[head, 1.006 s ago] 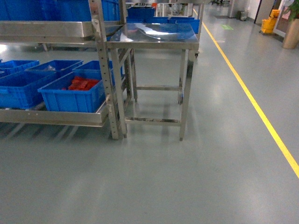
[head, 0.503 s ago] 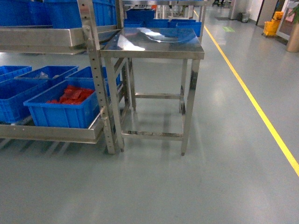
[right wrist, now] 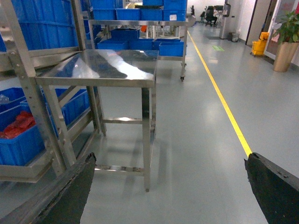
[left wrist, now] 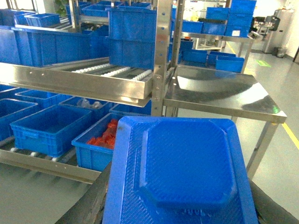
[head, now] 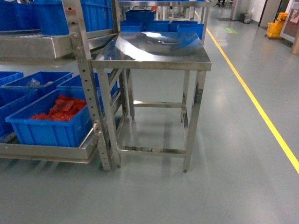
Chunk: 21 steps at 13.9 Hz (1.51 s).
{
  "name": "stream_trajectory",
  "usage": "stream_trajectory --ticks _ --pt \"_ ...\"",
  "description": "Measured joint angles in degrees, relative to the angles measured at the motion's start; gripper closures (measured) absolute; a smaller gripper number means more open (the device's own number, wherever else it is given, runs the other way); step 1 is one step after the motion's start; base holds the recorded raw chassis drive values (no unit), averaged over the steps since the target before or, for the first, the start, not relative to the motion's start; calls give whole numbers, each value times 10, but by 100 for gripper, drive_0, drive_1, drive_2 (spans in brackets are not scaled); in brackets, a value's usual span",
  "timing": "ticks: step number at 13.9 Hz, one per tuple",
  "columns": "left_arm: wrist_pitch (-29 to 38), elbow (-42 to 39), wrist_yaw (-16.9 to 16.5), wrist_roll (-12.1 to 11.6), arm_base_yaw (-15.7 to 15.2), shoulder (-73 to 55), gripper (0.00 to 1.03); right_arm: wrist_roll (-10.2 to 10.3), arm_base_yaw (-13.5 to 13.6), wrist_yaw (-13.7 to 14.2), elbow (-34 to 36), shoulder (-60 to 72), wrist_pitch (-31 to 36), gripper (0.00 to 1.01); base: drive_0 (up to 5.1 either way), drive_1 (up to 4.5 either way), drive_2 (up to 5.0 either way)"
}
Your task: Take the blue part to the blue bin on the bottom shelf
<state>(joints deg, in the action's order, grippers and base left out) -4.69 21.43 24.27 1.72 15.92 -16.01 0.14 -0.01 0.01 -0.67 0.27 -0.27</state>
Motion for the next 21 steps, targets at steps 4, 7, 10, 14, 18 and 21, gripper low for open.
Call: stream_trajectory --ticks 4,7,10,14,18,21 --pt "-1 0 1 0 0 0 60 0 0 0 0 0 -2 3 -4 413 -420" --pt "0 0 -1 0 0 0 60 0 0 0 0 0 -1 3 7 423 -410" --pt "1 0 0 0 0 0 60 0 0 0 0 0 0 3 1 417 -416" --pt "1 0 1 0 0 0 60 0 0 0 0 0 -1 3 1 418 -417" --pt "-3 0 0 0 0 -6 60 0 0 0 0 0 -2 3 3 213 -207" --pt "0 0 0 0 0 0 60 0 0 0 0 0 0 3 0 0 0"
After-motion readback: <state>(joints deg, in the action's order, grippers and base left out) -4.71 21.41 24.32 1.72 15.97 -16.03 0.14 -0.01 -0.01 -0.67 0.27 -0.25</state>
